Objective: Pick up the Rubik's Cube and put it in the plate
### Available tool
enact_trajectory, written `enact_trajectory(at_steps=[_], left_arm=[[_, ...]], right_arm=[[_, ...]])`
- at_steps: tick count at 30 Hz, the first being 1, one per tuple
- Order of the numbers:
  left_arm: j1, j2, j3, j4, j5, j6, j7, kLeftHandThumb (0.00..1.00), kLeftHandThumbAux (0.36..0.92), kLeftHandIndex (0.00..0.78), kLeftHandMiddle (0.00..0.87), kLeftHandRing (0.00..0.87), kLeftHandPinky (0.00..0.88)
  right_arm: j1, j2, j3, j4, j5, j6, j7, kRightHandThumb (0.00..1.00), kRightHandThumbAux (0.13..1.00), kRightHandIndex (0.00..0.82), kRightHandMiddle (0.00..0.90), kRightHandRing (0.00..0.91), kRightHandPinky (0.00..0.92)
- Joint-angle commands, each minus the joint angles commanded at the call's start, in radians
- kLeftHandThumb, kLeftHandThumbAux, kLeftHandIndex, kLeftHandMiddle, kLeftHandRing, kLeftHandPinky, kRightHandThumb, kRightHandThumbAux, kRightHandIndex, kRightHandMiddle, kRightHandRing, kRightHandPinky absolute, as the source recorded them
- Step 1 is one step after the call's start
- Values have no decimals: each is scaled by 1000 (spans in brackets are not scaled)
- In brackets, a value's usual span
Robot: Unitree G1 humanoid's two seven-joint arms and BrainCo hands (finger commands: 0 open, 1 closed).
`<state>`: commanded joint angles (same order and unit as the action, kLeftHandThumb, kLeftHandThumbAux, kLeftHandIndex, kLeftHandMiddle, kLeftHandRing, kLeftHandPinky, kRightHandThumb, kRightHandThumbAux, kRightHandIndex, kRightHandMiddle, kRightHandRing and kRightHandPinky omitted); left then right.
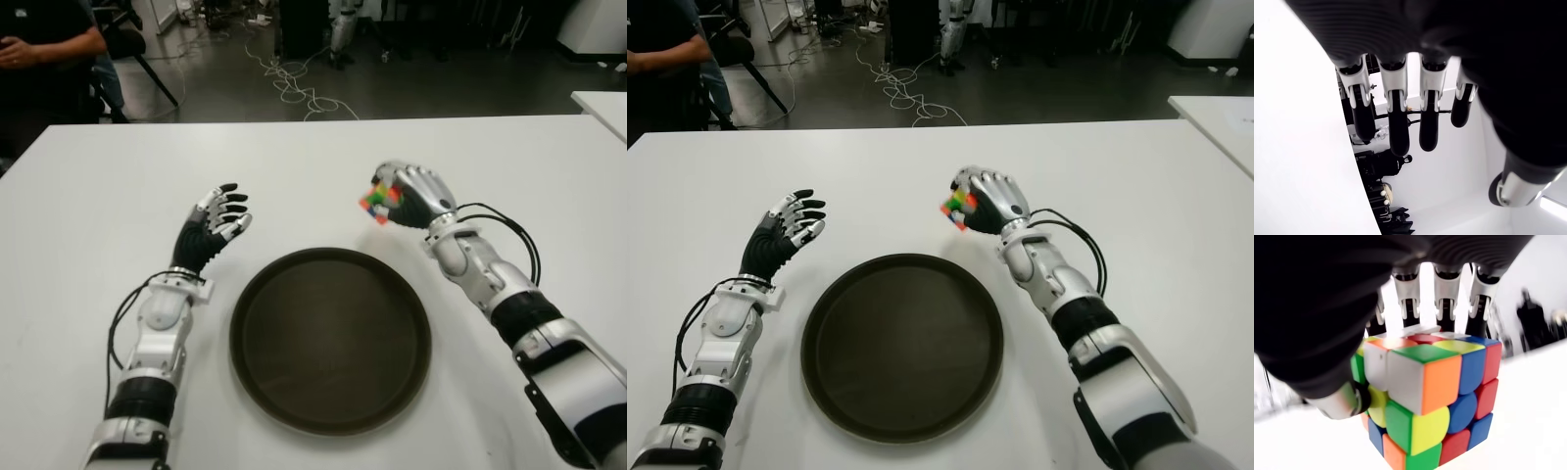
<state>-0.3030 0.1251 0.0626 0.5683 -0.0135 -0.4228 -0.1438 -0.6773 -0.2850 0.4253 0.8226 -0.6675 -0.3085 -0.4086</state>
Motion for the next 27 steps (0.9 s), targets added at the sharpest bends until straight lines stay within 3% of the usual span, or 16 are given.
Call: enact_trajectory(at_steps=[4, 8, 16, 20, 27], left_arm=[[-2, 1, -3, 1, 6, -1, 3, 85, 628, 187, 267, 267, 266], [-4, 3, -5, 8, 8, -5, 2, 93, 627, 186, 268, 270, 259], [-5, -3, -1, 16, 0, -26, 0, 94, 640, 187, 271, 271, 255], [-7, 0, 0, 24, -1, -35, -2, 91, 639, 185, 273, 272, 236], [-9, 3, -2, 31, 0, -43, -5, 83, 644, 187, 274, 268, 247]], right_arm=[[26, 1, -25, -29, 9, -64, -88, 699, 734, 423, 680, 714, 725], [78, -29, -83, -176, 12, -176, -207, 698, 734, 424, 720, 745, 754], [85, -47, -140, -210, -15, -304, -372, 699, 733, 427, 717, 739, 750], [78, -48, -149, -199, -20, -334, -398, 699, 733, 428, 719, 737, 748], [94, -30, -185, -212, 86, -419, -311, 698, 732, 430, 730, 742, 751]])
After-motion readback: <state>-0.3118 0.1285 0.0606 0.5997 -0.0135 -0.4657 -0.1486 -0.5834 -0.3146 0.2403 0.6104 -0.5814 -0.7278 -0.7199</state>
